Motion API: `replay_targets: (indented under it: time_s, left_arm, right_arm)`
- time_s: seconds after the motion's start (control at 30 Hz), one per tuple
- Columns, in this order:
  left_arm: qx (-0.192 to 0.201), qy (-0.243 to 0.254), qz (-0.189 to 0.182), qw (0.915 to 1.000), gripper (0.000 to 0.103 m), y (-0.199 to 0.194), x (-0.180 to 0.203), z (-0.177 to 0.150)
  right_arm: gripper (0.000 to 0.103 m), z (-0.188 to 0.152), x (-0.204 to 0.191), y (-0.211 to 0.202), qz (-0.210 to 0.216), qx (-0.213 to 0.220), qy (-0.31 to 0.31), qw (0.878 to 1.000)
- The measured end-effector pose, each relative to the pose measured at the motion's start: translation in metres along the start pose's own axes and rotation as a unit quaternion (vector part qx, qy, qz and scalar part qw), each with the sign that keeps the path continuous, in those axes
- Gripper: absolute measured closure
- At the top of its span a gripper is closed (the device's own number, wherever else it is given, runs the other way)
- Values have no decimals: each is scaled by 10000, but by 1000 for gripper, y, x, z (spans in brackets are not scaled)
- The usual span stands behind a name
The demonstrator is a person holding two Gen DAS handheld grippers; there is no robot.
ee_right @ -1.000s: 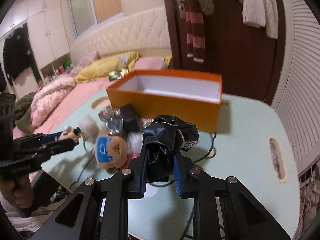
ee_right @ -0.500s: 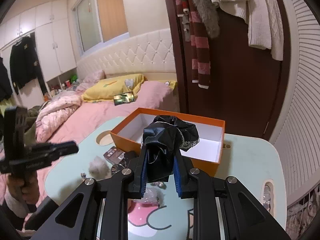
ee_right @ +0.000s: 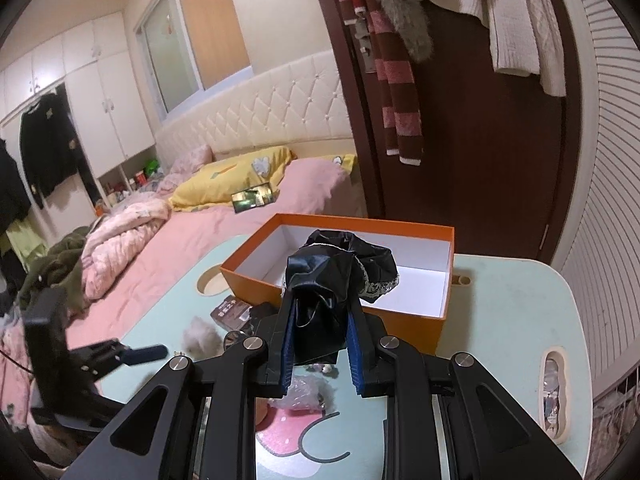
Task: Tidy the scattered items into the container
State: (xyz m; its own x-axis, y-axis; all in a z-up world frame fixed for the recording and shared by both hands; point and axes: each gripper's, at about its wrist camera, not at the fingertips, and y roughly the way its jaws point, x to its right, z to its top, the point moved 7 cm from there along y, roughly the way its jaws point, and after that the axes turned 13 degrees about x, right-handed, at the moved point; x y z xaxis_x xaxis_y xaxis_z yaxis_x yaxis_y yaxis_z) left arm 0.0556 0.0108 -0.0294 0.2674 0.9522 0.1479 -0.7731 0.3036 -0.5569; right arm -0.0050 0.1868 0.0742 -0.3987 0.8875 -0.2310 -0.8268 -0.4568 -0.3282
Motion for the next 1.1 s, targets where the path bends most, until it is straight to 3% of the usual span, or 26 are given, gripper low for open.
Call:
replay_targets:
  time_s: [0.13,0.37,0.43,0.47,0.57,0.7,0.93,1.1]
  left_arm:
    - [-157,21,-28,9999,30,9,1,-11]
    - [105,348,43,9993,30,13,4,-15]
    - [138,391,25,9991,36,13,6,-15]
    - [154,369,2,9992,44,12,5,-14]
    - [170,142,-220,9995,49,9,3,-13]
    - [290,-145,-490,9983,66,0,2,-8]
    - [296,-93,-457,9985,67,-3,2,-8]
    - [433,-359,-532,9970,67,-10,-3,0]
  right_arm:
    - [82,2,8,-1,-7,20,130,9999]
    - [82,4,19,5,-21,-11,307,9995]
    - [82,4,20,6,-22,-28,330,9994]
    - [82,4,21,7,-23,-38,348,9994]
    - [82,4,24,10,-28,-67,407,9991]
    - [82,6,26,16,-4,-108,423,9990]
    - [82,11,26,24,22,-116,459,9989]
    - [82,19,27,30,24,-105,501,9987]
